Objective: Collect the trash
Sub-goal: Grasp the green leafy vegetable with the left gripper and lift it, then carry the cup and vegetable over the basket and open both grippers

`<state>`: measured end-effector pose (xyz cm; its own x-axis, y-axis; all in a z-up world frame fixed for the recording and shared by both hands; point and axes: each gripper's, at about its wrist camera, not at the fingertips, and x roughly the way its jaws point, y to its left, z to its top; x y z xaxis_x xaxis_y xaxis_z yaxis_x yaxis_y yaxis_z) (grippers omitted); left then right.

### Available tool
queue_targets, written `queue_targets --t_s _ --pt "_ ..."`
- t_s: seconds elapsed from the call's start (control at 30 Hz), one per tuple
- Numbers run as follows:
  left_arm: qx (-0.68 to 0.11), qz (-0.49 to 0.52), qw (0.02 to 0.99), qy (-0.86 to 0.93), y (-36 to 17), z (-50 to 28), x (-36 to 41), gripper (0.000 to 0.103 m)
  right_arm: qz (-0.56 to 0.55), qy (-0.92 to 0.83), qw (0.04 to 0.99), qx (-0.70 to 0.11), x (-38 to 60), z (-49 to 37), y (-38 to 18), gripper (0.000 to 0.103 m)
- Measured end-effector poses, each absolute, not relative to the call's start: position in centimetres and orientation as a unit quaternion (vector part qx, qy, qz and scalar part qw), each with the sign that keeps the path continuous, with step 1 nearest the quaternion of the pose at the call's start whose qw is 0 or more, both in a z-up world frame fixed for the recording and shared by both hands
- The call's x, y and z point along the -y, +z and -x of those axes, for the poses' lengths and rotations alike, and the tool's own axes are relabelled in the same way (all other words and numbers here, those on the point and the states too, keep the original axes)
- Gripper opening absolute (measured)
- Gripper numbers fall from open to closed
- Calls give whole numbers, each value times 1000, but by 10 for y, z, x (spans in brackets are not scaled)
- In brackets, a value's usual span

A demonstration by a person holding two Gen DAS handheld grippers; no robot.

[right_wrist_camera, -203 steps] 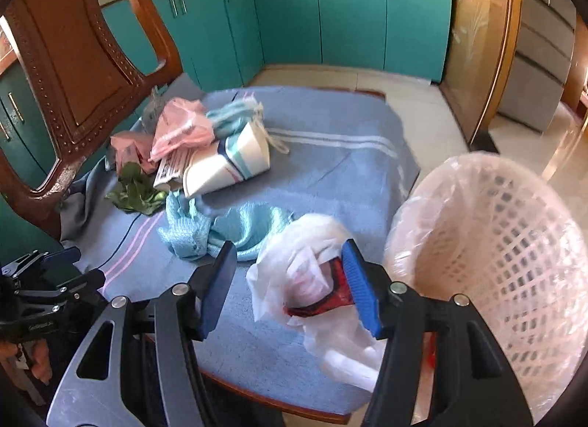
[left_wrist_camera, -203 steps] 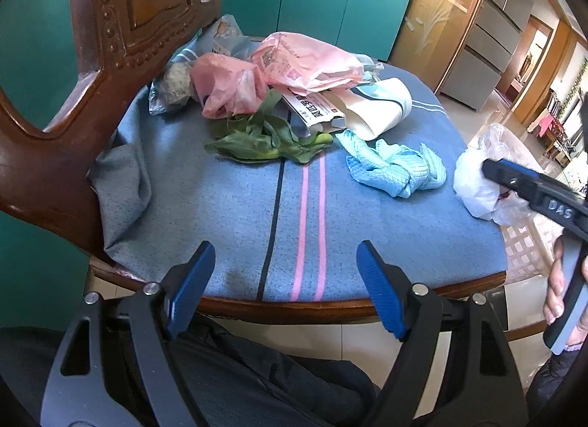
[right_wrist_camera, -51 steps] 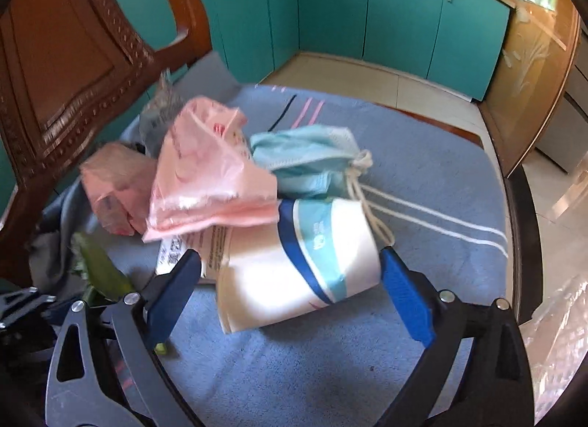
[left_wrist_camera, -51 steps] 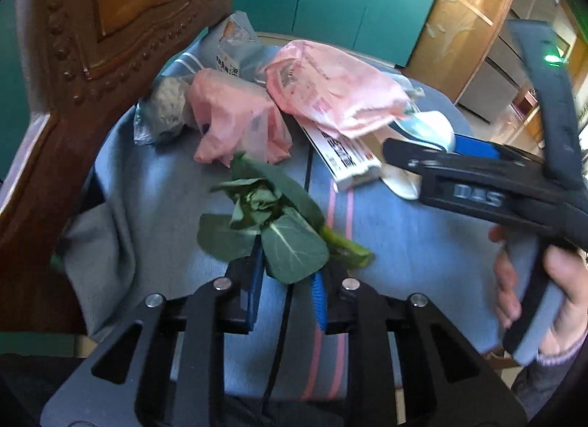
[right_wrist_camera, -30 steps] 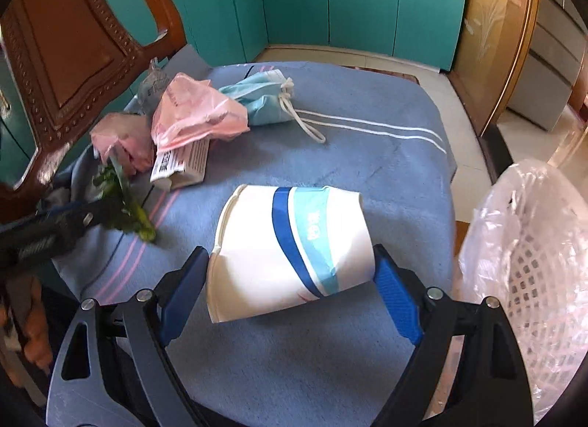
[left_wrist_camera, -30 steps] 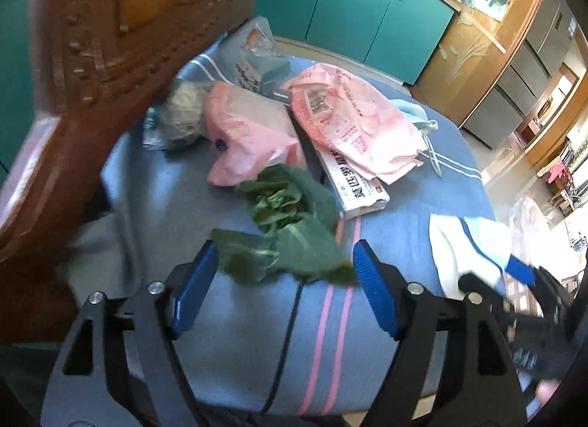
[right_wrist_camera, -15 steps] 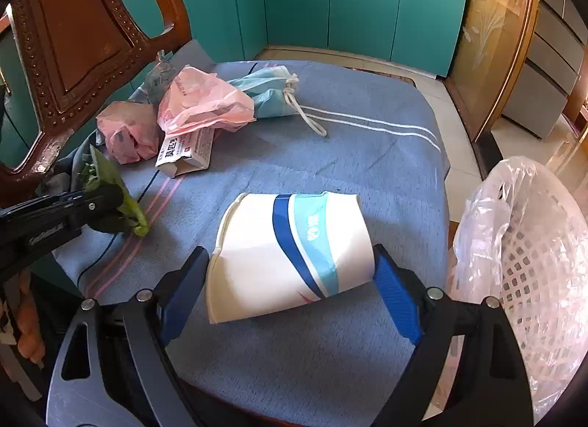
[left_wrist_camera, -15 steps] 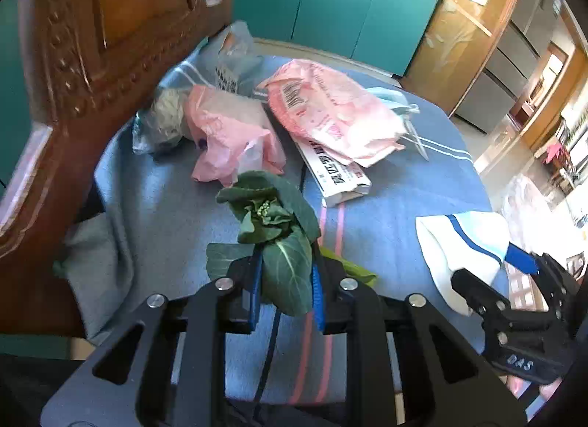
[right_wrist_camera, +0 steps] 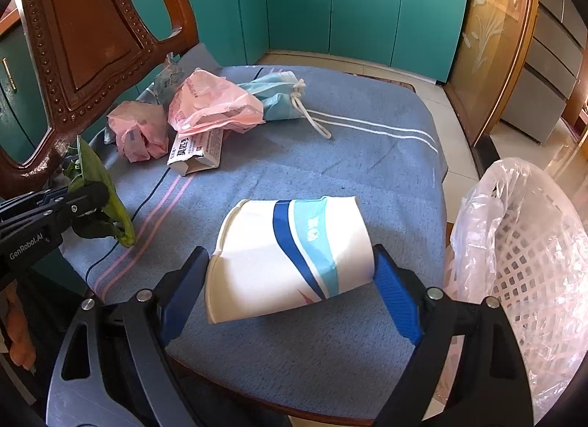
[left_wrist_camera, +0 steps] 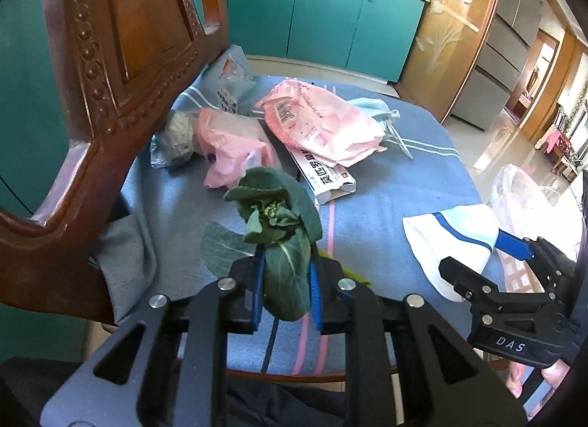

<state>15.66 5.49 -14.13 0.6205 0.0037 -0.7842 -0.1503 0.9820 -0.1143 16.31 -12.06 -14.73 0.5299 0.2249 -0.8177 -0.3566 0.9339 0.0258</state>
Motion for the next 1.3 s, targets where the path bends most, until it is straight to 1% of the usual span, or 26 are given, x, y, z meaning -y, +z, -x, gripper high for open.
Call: queue_targets --t_s 0.53,0.77,0.97,1.07,1.17,1.3 --pt "-397 63 915 48 -116 -140 -51 19 64 162 878 -445 123 -160 -141 86" --pt "-384 75 920 24 -103 -135 -49 19 33 157 901 -402 146 -157 -109 86" --pt "-381 86 921 5 -95 -136 -44 19 -7 124 927 -353 197 -150 -71 86" --pt "-374 85 923 -11 -88 -142 -33 19 -19 73 940 -333 241 -143 -59 86" --pt "-377 95 921 -36 -85 -150 -21 19 -29 33 942 -331 278 -138 -59 86" --pt "-381 87 917 -82 -82 -164 20 19 -55 -22 936 -347 331 -133 -73 86"
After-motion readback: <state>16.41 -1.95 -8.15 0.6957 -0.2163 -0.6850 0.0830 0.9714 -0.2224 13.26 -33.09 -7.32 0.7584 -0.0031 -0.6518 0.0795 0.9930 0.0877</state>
